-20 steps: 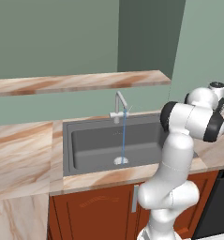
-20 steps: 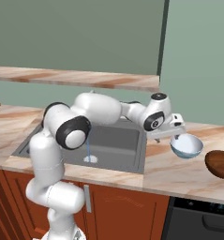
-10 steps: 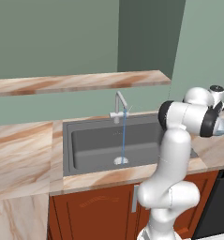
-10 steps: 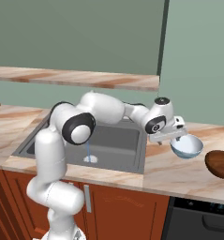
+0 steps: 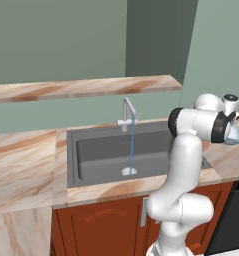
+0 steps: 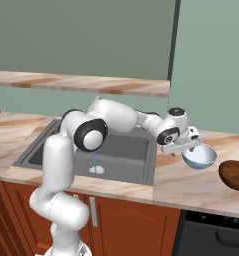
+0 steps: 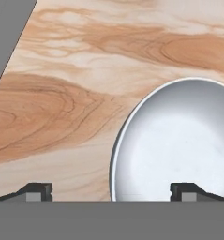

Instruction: Rinse each bowl for a few seconds and place them down in the sink or on the counter.

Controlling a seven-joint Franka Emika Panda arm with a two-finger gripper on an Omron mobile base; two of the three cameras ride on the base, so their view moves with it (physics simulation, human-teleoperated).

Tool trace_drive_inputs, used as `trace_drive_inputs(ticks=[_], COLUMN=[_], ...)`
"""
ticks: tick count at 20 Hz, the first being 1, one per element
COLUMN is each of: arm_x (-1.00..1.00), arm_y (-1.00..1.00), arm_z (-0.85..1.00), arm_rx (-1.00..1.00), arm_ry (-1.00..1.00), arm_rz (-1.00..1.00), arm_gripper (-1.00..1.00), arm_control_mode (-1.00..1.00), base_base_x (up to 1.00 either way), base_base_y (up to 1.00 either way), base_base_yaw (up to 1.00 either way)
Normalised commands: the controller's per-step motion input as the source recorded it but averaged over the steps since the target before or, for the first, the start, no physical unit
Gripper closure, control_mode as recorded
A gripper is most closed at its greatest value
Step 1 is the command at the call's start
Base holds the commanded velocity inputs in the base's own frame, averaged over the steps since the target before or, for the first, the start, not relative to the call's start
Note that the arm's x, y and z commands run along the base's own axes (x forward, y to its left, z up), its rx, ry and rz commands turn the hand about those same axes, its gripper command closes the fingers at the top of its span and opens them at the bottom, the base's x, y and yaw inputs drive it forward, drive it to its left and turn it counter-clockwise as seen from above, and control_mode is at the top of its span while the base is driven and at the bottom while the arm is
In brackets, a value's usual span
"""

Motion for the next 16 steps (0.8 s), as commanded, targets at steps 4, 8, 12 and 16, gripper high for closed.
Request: trace_drive_inputs(ticks=[4,8,12,16], arm_x=[0.20,0.20,0.20,0.13], arm_y=[-0.09,-0.12,-0.11,-0.07], arm_z=[-0.19,-0.17,-0.17,-0.17], arm_rx=[0.00,0.00,0.00,0.00], arm_ry=[0.00,0.00,0.00,0.00], arm_rz=[0.04,0.05,0.04,0.03], arm_gripper=[-1.00,-1.00,-1.00,1.00], arm_control_mode=[-1.00,-1.00,-1.00,-1.00], base_base_x=[0.00,0.00,0.00,0.00], base_base_y=[0.00,0.00,0.00,0.00], base_base_yaw=[0.00,0.00,0.00,0.00])
